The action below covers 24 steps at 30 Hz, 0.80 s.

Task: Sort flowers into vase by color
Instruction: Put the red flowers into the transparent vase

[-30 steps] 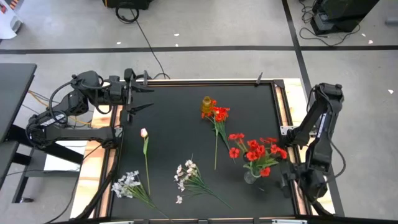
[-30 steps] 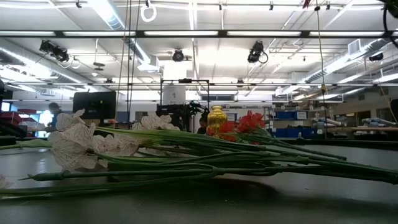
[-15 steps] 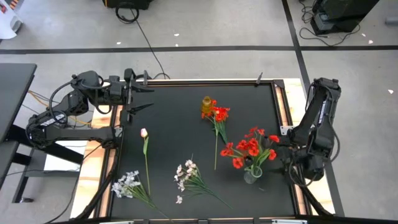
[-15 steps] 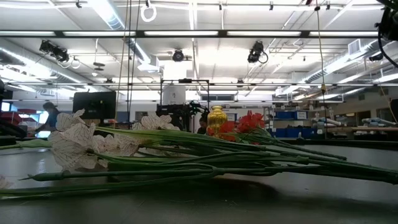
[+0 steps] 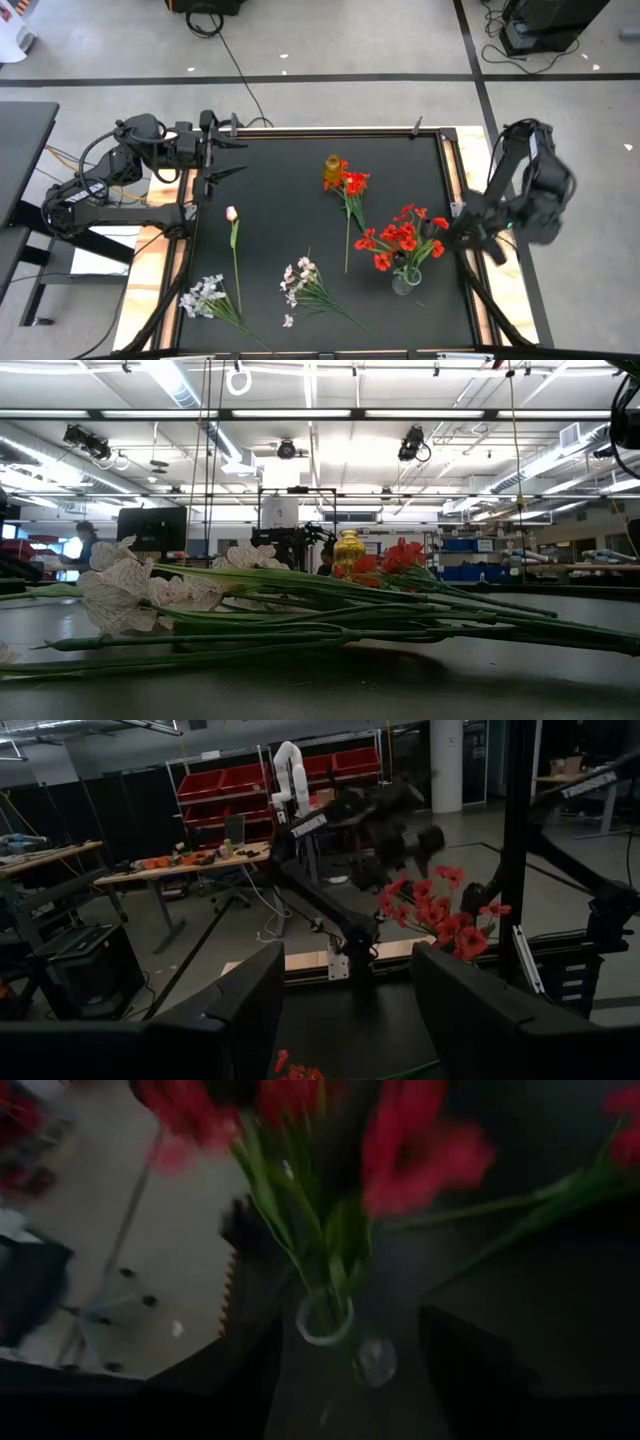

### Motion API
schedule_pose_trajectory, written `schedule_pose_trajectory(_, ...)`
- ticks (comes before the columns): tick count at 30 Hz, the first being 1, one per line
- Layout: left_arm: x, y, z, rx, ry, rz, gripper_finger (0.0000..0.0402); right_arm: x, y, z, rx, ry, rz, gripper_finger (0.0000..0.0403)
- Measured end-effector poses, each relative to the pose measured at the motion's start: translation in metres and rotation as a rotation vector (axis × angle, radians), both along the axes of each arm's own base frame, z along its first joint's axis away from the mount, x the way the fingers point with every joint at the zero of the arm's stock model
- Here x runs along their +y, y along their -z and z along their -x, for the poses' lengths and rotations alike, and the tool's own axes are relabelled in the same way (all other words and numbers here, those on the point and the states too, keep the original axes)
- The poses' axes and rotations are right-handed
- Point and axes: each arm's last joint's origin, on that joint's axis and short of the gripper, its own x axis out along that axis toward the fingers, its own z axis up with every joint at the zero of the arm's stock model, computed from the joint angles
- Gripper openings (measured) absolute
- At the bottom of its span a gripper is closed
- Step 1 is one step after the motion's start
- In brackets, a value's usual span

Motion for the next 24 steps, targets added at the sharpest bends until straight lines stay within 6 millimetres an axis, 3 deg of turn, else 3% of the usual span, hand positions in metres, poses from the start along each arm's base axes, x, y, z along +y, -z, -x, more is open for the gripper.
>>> schedule_pose_trajectory(6, 0.0, 0.0, 0.0, 0.0, 0.0, 0.0, 0.0224, -0.033, -0.044, 0.011, -0.18, 0.122, -0.077, 0.0229)
schedule_pose_trajectory(13, 0.0, 0.0, 0.0, 0.0, 0.0, 0.0, 0.0224, -0.048, -0.061, 0.012, -0.379, 0.393, -0.188, 0.023)
schedule_pose_trajectory(19, 0.0, 0.0, 0.0, 0.0, 0.0, 0.0, 0.0224, -0.039, -0.083, 0.003, -0.484, 0.44, -0.29, 0.0236)
schedule_pose_trajectory(24, 0.0, 0.0, 0.0, 0.0, 0.0, 0.0, 0.0224, -0.021, -0.107, -0.015, -0.631, 0.469, -0.219, 0.0236)
